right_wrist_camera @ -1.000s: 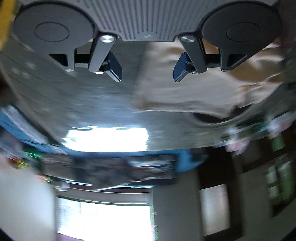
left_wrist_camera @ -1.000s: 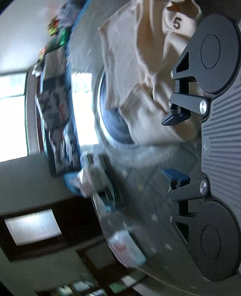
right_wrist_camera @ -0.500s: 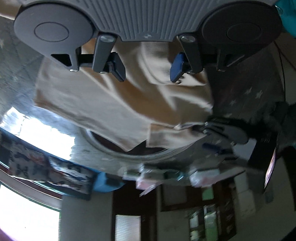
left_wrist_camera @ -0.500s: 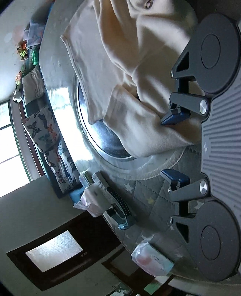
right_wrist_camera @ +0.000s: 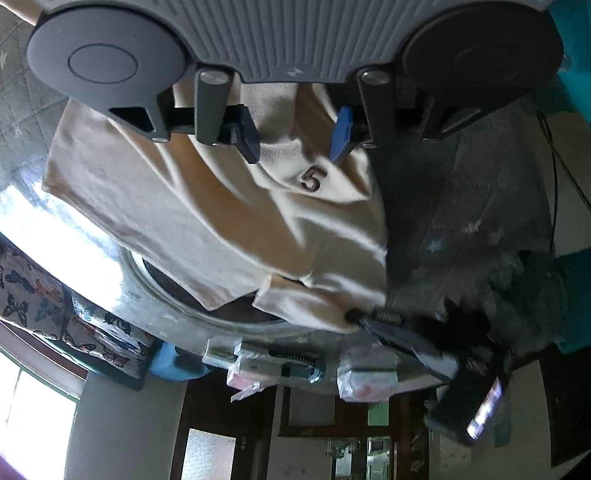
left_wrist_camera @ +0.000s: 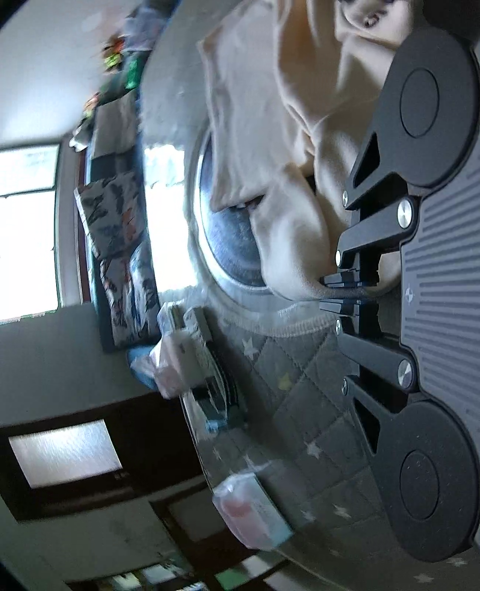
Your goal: Fold clothes
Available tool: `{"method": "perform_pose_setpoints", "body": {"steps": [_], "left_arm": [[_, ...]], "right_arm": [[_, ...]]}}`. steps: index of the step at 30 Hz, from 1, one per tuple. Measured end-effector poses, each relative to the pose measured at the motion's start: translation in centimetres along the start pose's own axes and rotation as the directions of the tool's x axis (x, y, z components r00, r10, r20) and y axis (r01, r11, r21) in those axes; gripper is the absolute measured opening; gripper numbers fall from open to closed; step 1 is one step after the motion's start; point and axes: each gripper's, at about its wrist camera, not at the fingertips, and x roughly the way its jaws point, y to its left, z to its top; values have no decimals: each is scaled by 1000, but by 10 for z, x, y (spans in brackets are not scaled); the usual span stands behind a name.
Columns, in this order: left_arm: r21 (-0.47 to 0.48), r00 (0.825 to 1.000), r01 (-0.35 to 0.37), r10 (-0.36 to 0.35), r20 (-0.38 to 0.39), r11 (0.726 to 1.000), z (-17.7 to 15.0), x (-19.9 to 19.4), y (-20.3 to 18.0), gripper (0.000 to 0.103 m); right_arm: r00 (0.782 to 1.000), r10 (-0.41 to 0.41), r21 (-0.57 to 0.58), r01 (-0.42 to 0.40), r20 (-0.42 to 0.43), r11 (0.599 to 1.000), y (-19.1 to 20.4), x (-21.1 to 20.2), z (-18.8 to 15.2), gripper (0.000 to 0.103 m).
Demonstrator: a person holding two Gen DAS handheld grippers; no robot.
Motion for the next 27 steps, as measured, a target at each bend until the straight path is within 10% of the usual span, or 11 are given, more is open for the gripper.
{"method": "perform_pose_setpoints", "body": {"steps": [6,13,22,27], "left_arm": [[-182,999,23,-16,43,983,-7,-37,31,6],[-148,997,-48,39,-63,988,-28,-39,41,22],[-91,993,-111,115,40,990,-13,-67,35,48],[-73,999,5,-2,51,997,-4,-68,22,48]], "right_arm": [[1000,-4,-5,5,24,1000,0,2,-3,6],[990,140,-70,-141,-16,987,12,-19,-14,5],[979,198,-89,-202,-56,975,21,-25,-22,12],[989,151,-42,-151,-1,988,8,-41,-18,13]]}}
